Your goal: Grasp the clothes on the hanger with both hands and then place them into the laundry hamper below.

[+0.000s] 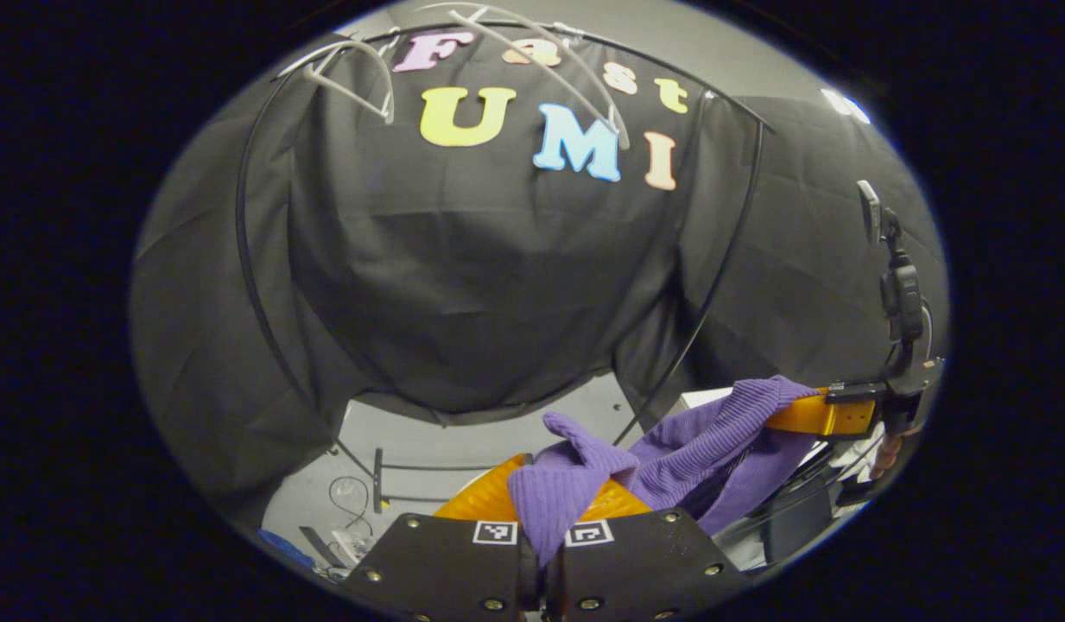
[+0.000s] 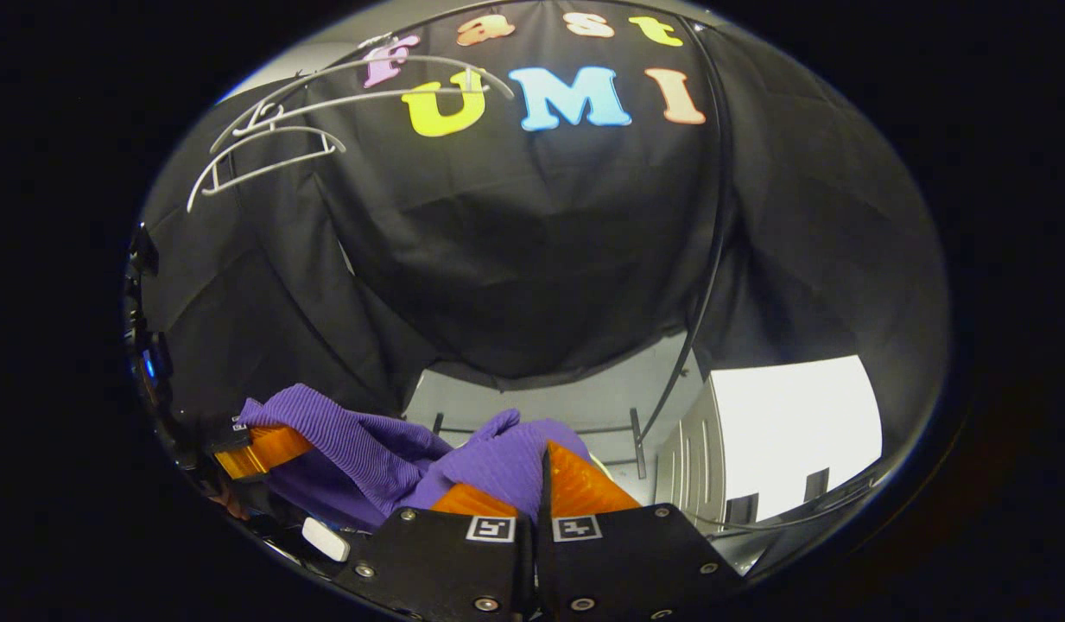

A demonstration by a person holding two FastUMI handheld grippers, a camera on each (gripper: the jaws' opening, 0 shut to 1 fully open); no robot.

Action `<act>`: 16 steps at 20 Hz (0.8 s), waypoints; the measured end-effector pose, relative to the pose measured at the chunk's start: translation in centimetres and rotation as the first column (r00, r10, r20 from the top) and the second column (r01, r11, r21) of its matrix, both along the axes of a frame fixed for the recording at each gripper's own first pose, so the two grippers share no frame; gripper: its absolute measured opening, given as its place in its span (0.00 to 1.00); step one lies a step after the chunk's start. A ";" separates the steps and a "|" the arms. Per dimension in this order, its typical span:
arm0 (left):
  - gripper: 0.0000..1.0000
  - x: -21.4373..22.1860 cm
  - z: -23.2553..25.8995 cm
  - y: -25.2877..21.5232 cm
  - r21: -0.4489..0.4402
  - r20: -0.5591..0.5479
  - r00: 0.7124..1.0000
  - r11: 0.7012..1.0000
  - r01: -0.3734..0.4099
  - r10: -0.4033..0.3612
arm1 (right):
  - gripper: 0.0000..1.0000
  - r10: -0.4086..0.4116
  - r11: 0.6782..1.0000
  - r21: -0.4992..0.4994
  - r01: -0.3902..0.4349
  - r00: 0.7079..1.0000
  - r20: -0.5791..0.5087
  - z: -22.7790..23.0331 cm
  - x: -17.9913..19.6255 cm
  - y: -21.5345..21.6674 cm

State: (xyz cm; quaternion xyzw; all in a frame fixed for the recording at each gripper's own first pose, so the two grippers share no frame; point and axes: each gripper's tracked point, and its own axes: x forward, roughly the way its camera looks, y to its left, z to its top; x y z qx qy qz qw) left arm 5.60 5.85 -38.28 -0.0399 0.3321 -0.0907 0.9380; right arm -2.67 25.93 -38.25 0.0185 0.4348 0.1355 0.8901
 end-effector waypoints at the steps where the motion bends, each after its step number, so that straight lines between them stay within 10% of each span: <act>1: 0.05 -0.2 -1.2 0.0 0.007 -0.018 1.000 1.000 0.003 -0.003 | 0.02 -0.006 1.000 -0.005 0.006 1.000 -0.029 -1.6 -0.6 -0.3; 16: 0.05 1.9 -13.8 -0.1 0.004 -0.164 0.986 1.000 -0.009 0.010 | 0.01 -0.071 0.997 -0.031 0.066 0.977 -0.201 -11.3 -2.1 -0.7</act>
